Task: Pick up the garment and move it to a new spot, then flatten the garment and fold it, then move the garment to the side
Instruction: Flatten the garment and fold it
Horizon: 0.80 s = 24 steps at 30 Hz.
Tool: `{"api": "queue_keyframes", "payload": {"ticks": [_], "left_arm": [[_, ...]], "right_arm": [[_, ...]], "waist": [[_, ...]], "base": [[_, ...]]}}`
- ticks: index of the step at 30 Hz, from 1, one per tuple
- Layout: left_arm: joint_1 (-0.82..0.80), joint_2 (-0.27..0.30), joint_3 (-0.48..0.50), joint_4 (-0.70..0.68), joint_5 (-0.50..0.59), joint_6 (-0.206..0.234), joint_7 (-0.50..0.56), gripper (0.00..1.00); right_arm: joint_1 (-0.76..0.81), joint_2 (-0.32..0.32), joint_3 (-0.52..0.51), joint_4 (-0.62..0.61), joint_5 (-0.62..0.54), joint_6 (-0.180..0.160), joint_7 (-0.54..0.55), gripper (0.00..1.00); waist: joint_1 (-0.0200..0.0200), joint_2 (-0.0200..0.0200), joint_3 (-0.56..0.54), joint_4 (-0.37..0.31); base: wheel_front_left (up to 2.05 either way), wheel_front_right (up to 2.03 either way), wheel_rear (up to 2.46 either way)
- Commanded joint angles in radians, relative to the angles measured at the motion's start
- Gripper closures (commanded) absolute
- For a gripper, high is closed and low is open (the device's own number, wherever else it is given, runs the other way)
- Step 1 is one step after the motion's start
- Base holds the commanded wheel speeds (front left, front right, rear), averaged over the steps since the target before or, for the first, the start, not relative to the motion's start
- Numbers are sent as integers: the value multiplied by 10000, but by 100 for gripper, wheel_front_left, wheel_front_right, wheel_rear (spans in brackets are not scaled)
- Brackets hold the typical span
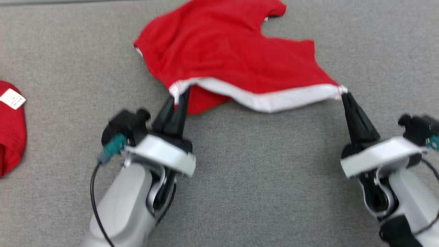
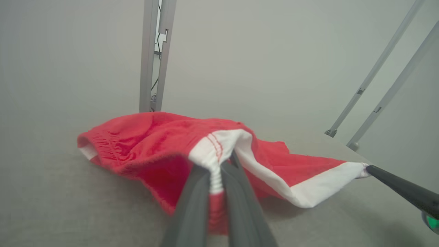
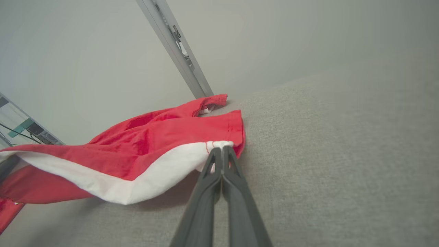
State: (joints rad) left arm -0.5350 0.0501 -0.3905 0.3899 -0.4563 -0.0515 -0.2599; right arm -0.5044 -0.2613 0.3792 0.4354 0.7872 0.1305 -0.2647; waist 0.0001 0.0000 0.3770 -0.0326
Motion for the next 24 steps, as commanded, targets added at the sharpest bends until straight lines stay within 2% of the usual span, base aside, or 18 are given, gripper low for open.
{"api": "queue_keyframes", "payload": {"ticks": [1,8,10,18,24], "left_arm": [[565,215,-17,-337,141,46,-28,100],[2861,896,-415,-1765,72,184,553,100],[3163,970,-430,-2047,-21,203,658,100],[5474,1736,-646,-3984,-273,722,1820,100],[6806,2088,-607,-5254,-522,1251,2426,100]], "right_arm": [[649,44,-250,-434,-162,6,-22,100],[3178,244,-878,-1789,-926,6,-22,100],[3493,270,-1001,-1980,-1005,6,34,100],[5849,812,-2018,-3823,-1889,6,1169,100],[7308,1399,-2983,-5383,-2726,6,2359,100]], "waist": [[-1,0,-362,-103],[-1,0,-1088,-266],[-1,0,-1154,-275],[-1,0,-1779,-394],[-1,0,-2148,-345]], "base": [[0,0,0],[0,0,0],[0,0,0],[0,0,0],[0,0,0]]}}
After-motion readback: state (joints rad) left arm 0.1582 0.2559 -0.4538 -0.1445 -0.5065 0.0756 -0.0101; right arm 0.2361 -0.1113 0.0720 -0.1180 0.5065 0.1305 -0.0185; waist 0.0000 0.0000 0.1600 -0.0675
